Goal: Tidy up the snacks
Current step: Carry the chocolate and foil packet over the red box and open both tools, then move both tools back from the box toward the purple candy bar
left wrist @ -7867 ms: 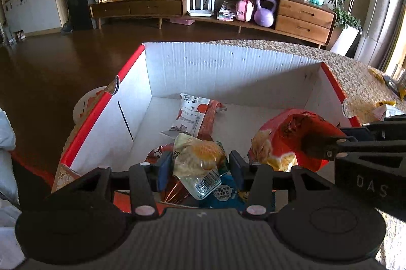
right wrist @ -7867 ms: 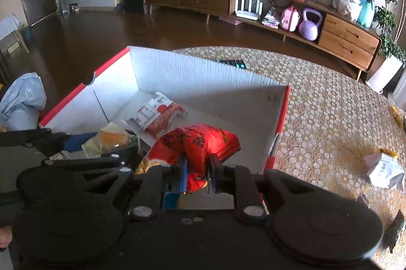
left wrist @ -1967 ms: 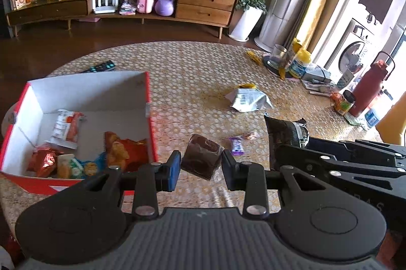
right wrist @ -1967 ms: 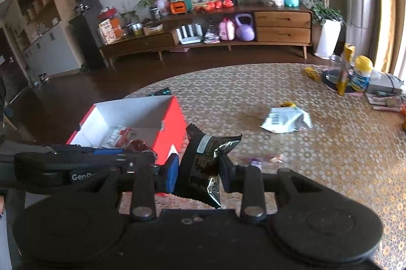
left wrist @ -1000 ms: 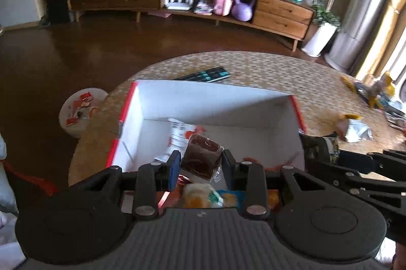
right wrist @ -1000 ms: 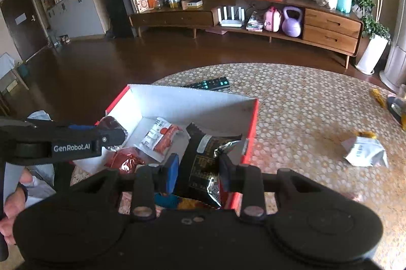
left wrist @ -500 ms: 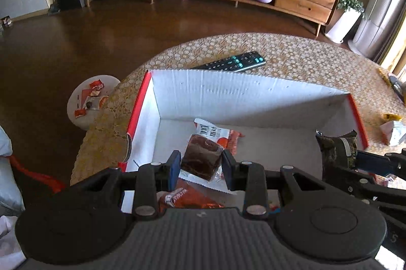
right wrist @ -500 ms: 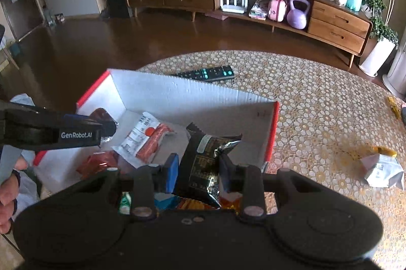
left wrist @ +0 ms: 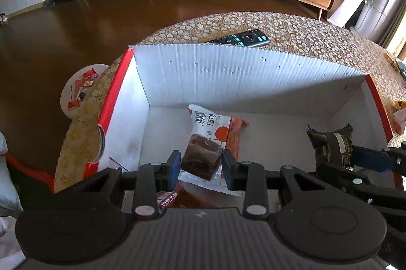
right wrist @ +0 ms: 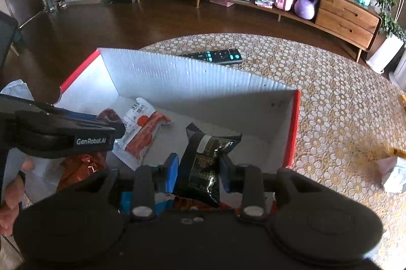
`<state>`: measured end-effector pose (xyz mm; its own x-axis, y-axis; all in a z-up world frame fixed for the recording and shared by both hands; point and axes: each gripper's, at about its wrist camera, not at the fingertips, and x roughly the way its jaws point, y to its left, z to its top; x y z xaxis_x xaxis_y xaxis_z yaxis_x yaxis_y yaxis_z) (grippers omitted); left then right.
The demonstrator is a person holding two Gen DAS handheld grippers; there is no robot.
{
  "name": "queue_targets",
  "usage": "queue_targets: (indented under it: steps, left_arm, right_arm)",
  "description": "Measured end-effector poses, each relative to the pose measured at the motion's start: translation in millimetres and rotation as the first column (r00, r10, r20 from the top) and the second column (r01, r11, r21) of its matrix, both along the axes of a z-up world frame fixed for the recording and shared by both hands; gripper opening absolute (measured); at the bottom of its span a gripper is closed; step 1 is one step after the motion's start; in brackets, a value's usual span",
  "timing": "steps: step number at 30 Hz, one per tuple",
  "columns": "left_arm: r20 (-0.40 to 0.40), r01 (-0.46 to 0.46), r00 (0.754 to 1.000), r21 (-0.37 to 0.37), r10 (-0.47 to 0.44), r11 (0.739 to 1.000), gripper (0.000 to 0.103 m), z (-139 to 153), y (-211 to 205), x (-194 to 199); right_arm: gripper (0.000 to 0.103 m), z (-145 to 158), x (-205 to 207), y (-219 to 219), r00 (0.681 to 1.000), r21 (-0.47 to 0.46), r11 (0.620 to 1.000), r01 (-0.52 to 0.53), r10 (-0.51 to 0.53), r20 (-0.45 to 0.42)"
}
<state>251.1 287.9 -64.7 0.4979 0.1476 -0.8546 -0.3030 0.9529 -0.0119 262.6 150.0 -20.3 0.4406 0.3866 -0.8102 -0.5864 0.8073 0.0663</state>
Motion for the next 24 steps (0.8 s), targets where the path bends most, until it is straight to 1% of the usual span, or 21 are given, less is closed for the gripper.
queue_targets:
  steps: [4,5,6,8,9,12,13,14,15,17,19,24]
  left_arm:
    - [0.005,0.014,1.0,0.006,-0.014,1.0,0.035,-1,-4,-1]
    - [0.013,0.015,1.0,0.01,-0.015,1.0,0.039,0,-5,-2]
    - [0.019,0.014,1.0,0.013,-0.015,1.0,0.043,2,-6,-3]
    - [0.037,0.013,0.999,0.017,-0.014,1.0,0.067,6,-7,-6]
    - [0.047,0.013,0.999,0.02,-0.014,1.0,0.069,8,-8,-7]
    - [0.063,0.02,0.998,0.024,-0.021,1.0,0.071,15,-11,-10]
    - [0.065,0.021,0.998,0.023,-0.022,1.0,0.071,16,-11,-11]
    - [0.068,0.022,0.997,0.022,-0.023,1.0,0.071,18,-13,-13]
    - [0.071,0.025,0.997,0.021,-0.026,0.999,0.071,20,-14,-14]
    - [0.076,0.028,0.997,0.026,-0.029,0.999,0.071,24,-16,-18]
    - [0.081,0.031,0.996,0.035,-0.034,0.999,0.071,28,-20,-22]
    - [0.09,0.03,0.995,0.041,-0.033,0.999,0.071,40,-25,-35]
  right_arm:
    - [0.034,-1,-1,-2,1.0,0.004,1.0,0.006,-0.006,-0.003]
    - [0.034,-1,-1,-2,1.0,0.002,1.0,0.006,-0.006,-0.002]
    - [0.035,0,-2,-2,1.0,0.001,1.0,0.005,-0.005,-0.001]
    - [0.036,1,-3,-4,1.0,0.005,1.0,0.002,-0.002,-0.002]
    - [0.036,2,-4,-5,1.0,0.006,1.0,0.003,-0.003,-0.002]
    - [0.04,7,-8,-7,1.0,0.014,1.0,0.001,-0.001,0.0]
    - [0.044,10,-9,-8,1.0,0.019,1.0,0.0,0.0,0.002]
    - [0.051,12,-11,-9,1.0,0.024,1.0,0.0,0.0,0.005]
    - [0.054,14,-13,-11,1.0,0.032,0.999,-0.002,0.002,0.007]
    - [0.067,20,-18,-14,1.0,0.044,0.999,-0.004,0.003,0.016]
    - [0.074,25,-22,-16,1.0,0.05,0.999,-0.002,0.0,0.029]
    - [0.085,39,-33,-25,0.998,0.068,0.998,-0.003,-0.001,0.056]
